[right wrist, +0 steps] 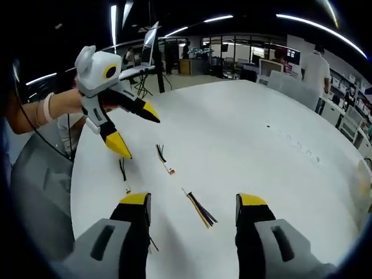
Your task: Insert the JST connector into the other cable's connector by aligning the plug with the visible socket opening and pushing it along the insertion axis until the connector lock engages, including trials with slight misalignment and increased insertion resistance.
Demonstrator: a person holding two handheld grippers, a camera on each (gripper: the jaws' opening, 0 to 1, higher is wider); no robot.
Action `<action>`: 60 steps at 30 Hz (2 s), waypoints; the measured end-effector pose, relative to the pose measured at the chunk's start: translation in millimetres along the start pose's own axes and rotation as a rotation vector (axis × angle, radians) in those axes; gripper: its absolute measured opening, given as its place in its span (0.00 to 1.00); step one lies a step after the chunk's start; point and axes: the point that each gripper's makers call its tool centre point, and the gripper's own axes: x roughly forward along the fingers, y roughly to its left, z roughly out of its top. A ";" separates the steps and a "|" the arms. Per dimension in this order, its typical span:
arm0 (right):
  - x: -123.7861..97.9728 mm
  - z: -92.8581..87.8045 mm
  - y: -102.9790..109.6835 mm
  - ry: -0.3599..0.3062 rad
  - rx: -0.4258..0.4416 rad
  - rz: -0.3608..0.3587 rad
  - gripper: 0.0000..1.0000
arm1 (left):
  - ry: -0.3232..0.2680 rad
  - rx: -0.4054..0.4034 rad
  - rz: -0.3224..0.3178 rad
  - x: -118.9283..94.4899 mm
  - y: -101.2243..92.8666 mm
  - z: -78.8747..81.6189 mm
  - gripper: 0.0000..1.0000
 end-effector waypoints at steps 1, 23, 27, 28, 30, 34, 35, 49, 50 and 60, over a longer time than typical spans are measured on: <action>1.1 -1.2 0.1 0.003 0.001 0.008 0.53 | 0.001 0.003 -0.002 1.1 0.4 -0.4 0.58; 27.2 -4.1 9.8 0.010 -0.059 0.114 0.34 | 0.009 0.053 -0.075 24.0 -2.9 -6.7 0.43; 33.4 -7.6 11.3 0.024 -0.085 0.130 0.33 | 0.021 0.057 -0.085 28.4 -3.0 -9.6 0.42; 34.6 -8.7 11.2 0.029 -0.085 0.134 0.31 | 0.022 0.059 -0.089 28.7 -3.3 -9.9 0.42; 37.0 -10.3 11.6 0.033 -0.083 0.145 0.29 | 0.018 0.064 -0.094 29.7 -3.7 -9.6 0.40; 40.8 -11.6 12.9 0.035 -0.101 0.166 0.26 | 0.018 0.069 -0.104 32.4 -3.8 -9.8 0.37; 41.6 -11.8 12.5 0.036 -0.106 0.168 0.25 | 0.017 0.075 -0.112 33.4 -4.3 -9.8 0.35; 54.6 -21.2 11.6 0.077 -0.142 0.201 0.21 | 0.025 0.095 -0.150 40.3 -6.4 -12.5 0.25; 55.5 -22.0 11.9 0.080 -0.144 0.205 0.21 | 0.024 0.098 -0.154 40.9 -6.9 -12.3 0.24; 60.0 -25.3 12.7 0.094 -0.163 0.221 0.16 | 0.035 0.137 -0.189 45.8 -11.8 -14.9 0.18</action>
